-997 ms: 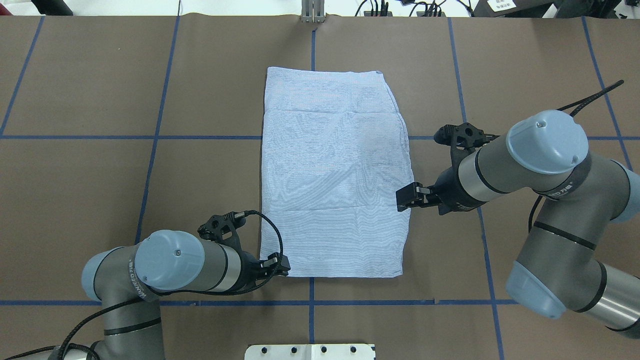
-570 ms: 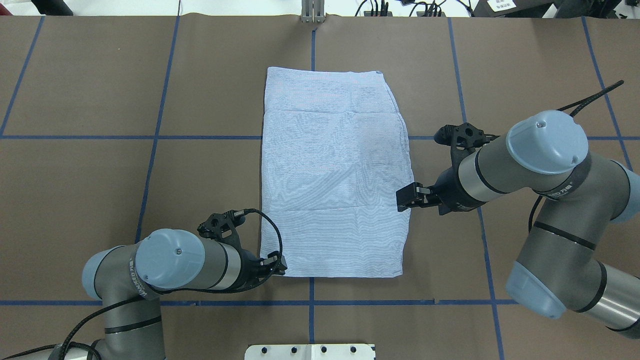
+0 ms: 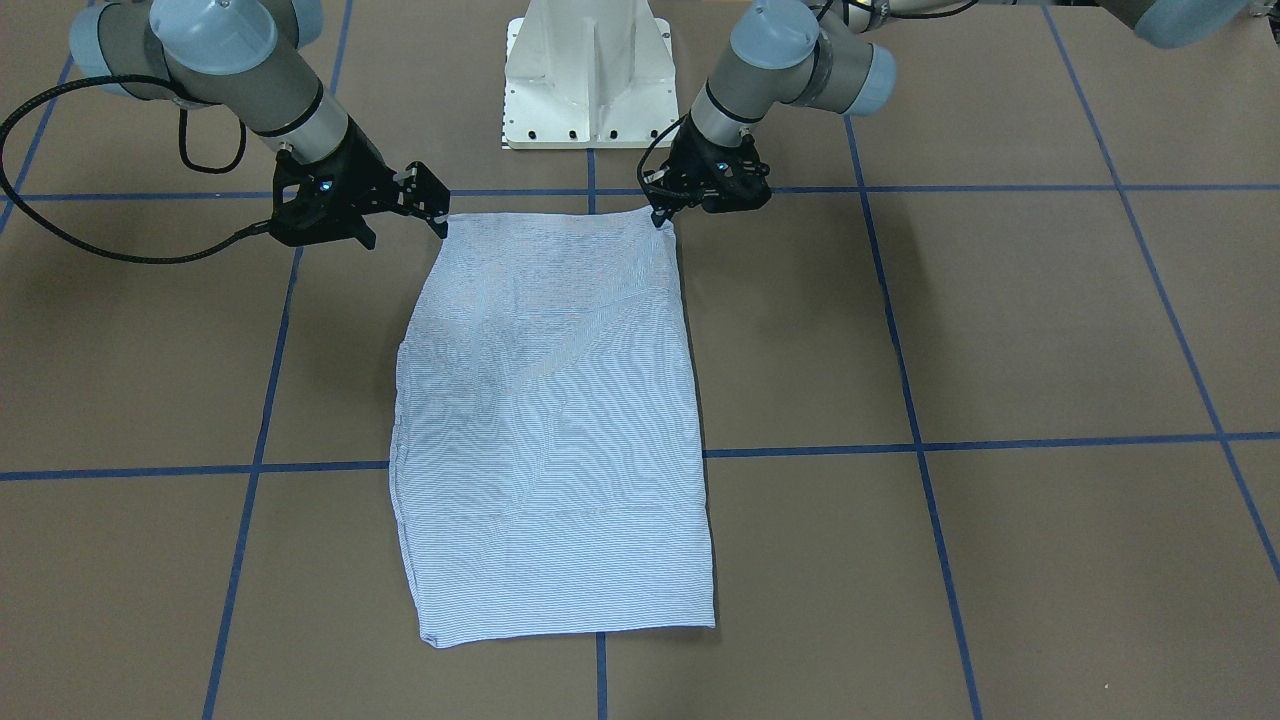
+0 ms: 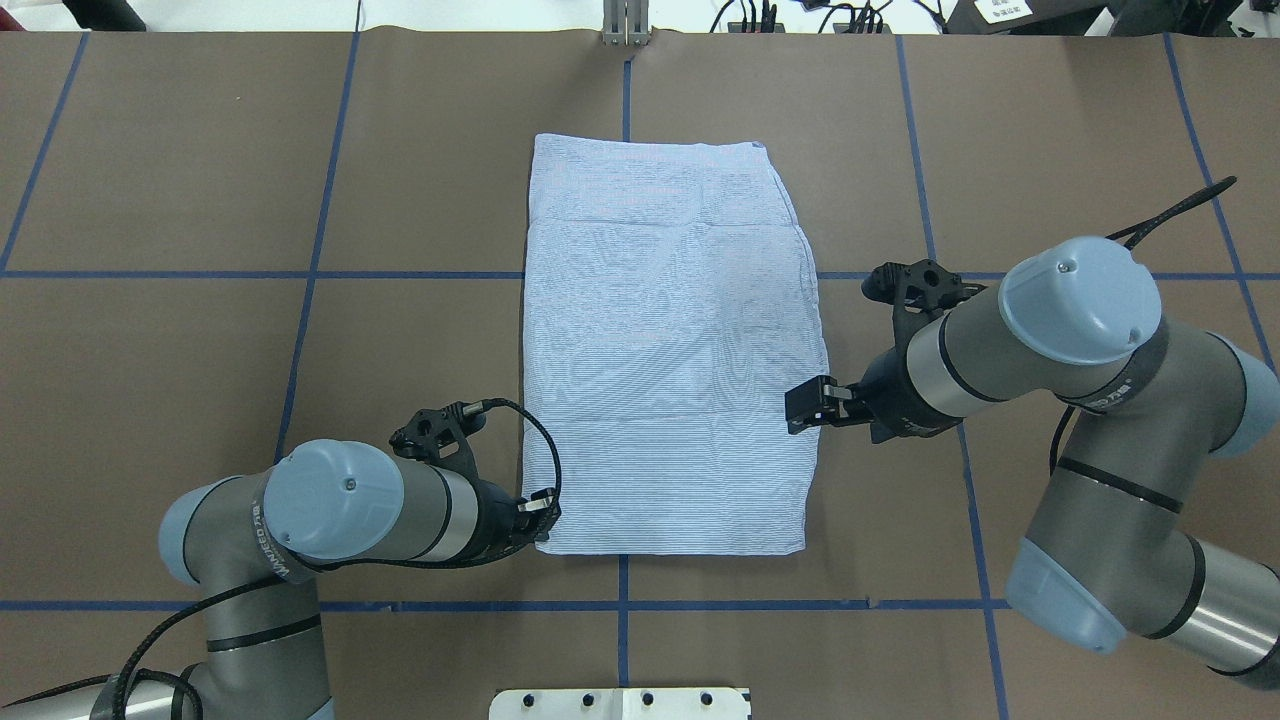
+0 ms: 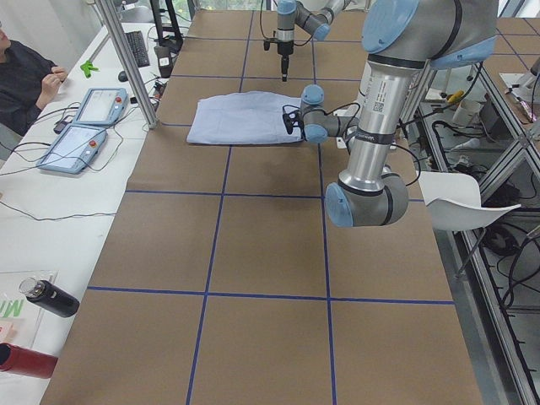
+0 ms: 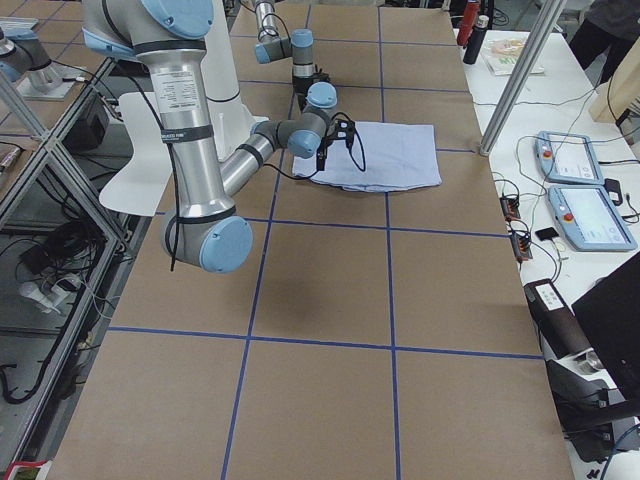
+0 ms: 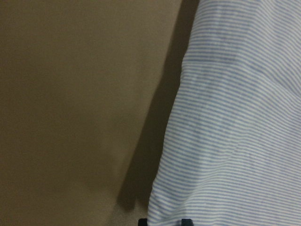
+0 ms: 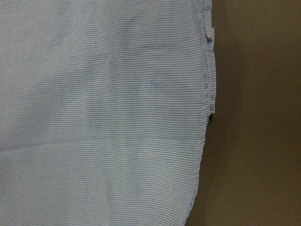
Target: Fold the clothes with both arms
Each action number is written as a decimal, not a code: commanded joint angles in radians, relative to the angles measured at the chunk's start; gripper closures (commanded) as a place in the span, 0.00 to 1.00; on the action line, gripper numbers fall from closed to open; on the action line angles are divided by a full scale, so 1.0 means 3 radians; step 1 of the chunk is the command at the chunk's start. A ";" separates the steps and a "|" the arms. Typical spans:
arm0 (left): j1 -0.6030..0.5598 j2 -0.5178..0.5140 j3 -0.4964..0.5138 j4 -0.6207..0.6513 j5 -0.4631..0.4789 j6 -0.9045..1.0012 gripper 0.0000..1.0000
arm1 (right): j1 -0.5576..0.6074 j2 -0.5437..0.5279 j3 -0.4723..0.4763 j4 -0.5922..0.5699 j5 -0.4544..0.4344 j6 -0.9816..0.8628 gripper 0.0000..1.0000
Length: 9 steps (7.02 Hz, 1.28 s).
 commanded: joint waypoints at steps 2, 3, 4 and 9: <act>-0.0038 -0.0010 -0.0030 0.0004 -0.0006 -0.0007 1.00 | -0.0411 0.0118 -0.0008 -0.0030 -0.0368 0.0675 0.00; -0.0038 -0.0010 -0.0030 0.0004 -0.0006 -0.0002 1.00 | -0.0534 0.0235 -0.0028 -0.0091 -0.0480 0.1114 0.00; -0.0058 -0.0010 -0.0030 0.0004 -0.0006 -0.0002 1.00 | -0.0667 0.0297 -0.0033 -0.0295 -0.0557 0.1467 0.00; -0.0084 -0.0035 -0.0065 0.0004 -0.0016 -0.0002 1.00 | -0.0826 0.0497 -0.0069 -0.0827 -0.0773 0.2028 0.00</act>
